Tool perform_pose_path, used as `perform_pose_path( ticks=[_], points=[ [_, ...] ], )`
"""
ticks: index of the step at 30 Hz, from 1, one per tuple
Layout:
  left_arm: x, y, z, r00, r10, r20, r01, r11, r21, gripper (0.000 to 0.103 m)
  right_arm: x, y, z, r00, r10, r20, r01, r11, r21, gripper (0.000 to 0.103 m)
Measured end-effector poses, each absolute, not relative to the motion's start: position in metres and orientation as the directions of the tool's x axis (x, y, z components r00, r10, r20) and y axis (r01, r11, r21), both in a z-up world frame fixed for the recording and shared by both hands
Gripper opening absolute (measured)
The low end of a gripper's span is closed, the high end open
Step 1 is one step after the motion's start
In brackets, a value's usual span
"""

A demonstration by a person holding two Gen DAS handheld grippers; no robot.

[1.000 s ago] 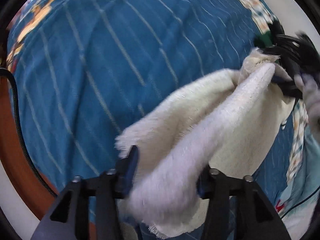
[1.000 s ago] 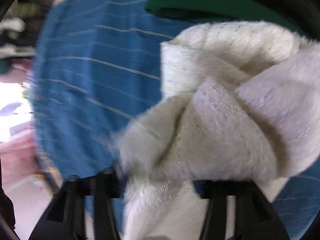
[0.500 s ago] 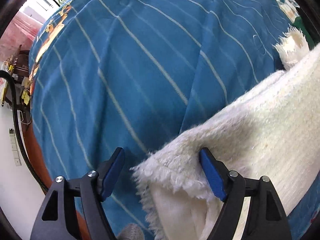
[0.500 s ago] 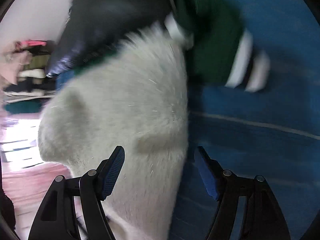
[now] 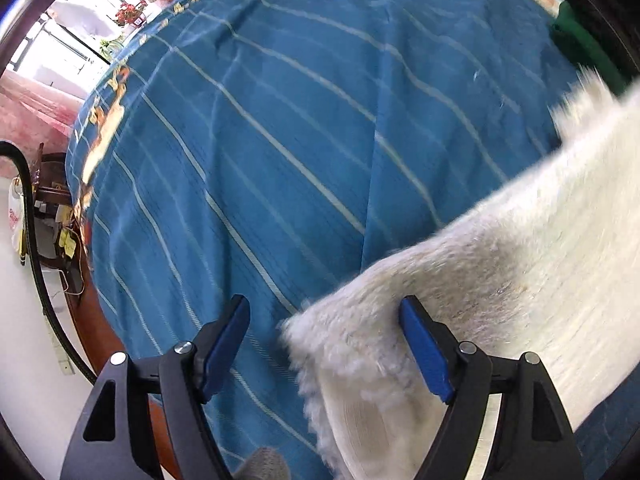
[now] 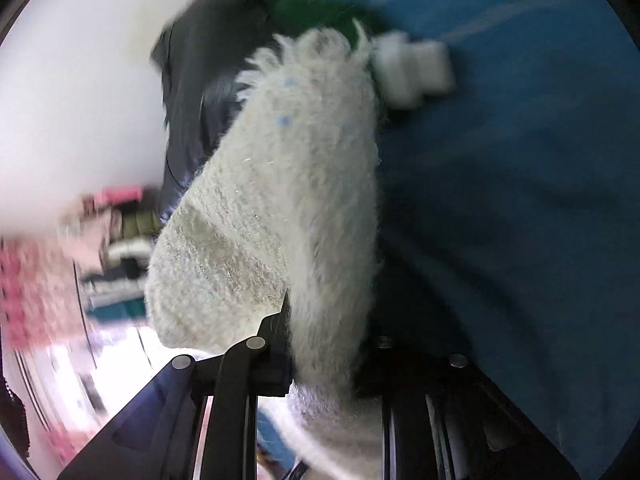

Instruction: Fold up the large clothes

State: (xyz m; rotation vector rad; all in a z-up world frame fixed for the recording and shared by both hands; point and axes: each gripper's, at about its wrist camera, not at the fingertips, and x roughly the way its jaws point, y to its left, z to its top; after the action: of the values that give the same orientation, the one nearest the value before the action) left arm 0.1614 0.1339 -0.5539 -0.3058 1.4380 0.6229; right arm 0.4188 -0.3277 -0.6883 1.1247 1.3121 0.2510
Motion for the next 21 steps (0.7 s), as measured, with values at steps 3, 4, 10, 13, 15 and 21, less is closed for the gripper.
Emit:
perform_pose_path(
  ticks=[3, 4, 10, 13, 15, 21],
  points=[
    [0.168, 0.137, -0.530, 0.051, 0.186, -0.981, -0.558, 0.820, 0.126, 0.078, 0.345, -0.379, -0.658, 0.345, 0.659, -0.669, 0.518, 0.461, 0.721, 0.019],
    [0.168, 0.137, -0.522, 0.062, 0.184, -0.981, -0.549, 0.827, 0.120, 0.078, 0.312, -0.393, -0.650, 0.345, 0.636, -0.690, 0.553, 0.457, 0.697, 0.019],
    [0.158, 0.132, -0.505, 0.072, 0.196, -0.978, -0.513, 0.848, 0.132, 0.081, 0.154, -0.469, -0.638, 0.267, 0.488, -0.831, 0.744, 0.443, 0.499, 0.022],
    [0.152, 0.116, -0.511, 0.049, 0.185, -0.982, -0.468, 0.872, 0.141, 0.081, 0.124, -0.491, -0.669, 0.150, 0.453, -0.879, 0.812, 0.451, 0.371, 0.044],
    [0.152, 0.101, -0.514, 0.036, 0.183, -0.982, -0.431, 0.890, 0.150, 0.081, 0.119, -0.502, -0.677, 0.048, 0.435, -0.899, 0.826, 0.489, 0.280, 0.054],
    [0.161, 0.061, -0.513, 0.067, 0.216, -0.974, -0.373, 0.911, 0.176, 0.081, 0.131, -0.506, -0.591, 0.035, 0.263, -0.964, 0.649, 0.727, 0.222, 0.054]
  ],
)
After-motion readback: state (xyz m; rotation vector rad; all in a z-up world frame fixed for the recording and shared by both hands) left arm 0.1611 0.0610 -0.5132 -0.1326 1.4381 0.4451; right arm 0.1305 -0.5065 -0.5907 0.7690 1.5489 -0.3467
